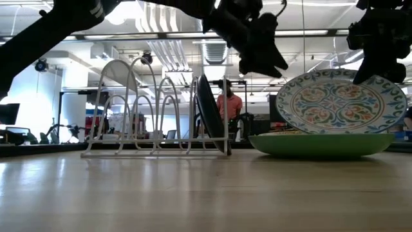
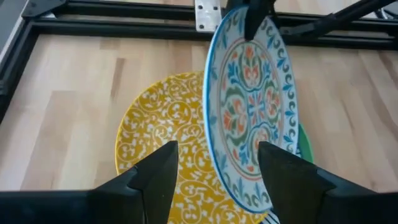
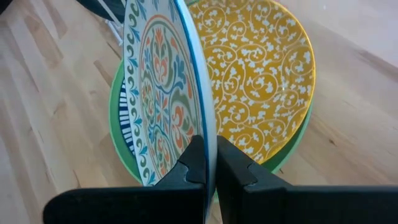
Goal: Sort dishes
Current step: Put the white plate in the dish rack
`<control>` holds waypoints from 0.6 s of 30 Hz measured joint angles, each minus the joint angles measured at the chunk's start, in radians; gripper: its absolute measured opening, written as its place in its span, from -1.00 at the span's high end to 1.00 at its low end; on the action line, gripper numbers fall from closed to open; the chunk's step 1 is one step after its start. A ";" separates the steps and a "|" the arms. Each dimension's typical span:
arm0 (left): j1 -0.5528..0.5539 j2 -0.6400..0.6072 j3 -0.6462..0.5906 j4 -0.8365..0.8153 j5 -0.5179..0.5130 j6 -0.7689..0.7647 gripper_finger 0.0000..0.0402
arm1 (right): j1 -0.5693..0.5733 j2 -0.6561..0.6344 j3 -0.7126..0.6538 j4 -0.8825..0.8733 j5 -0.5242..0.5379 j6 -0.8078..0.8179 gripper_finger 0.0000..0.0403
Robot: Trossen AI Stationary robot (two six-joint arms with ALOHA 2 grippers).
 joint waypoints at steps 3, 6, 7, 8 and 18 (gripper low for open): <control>0.000 0.000 -0.052 0.038 0.000 -0.035 -0.07 | 0.000 0.000 0.000 0.009 0.000 -0.006 1.00; -0.001 0.001 -0.087 0.072 0.016 -0.053 -0.07 | 0.000 0.000 0.000 0.009 -0.003 -0.020 1.00; -0.002 0.001 -0.091 0.077 0.031 -0.057 -0.07 | 0.000 0.000 0.000 0.010 -0.004 -0.021 1.00; -0.003 0.001 -0.099 0.088 0.046 -0.062 -0.07 | 0.000 0.000 0.000 0.012 -0.003 -0.022 1.00; -0.029 0.002 -0.144 0.165 0.131 -0.086 -0.07 | 0.000 0.000 0.000 0.061 -0.010 -0.053 1.00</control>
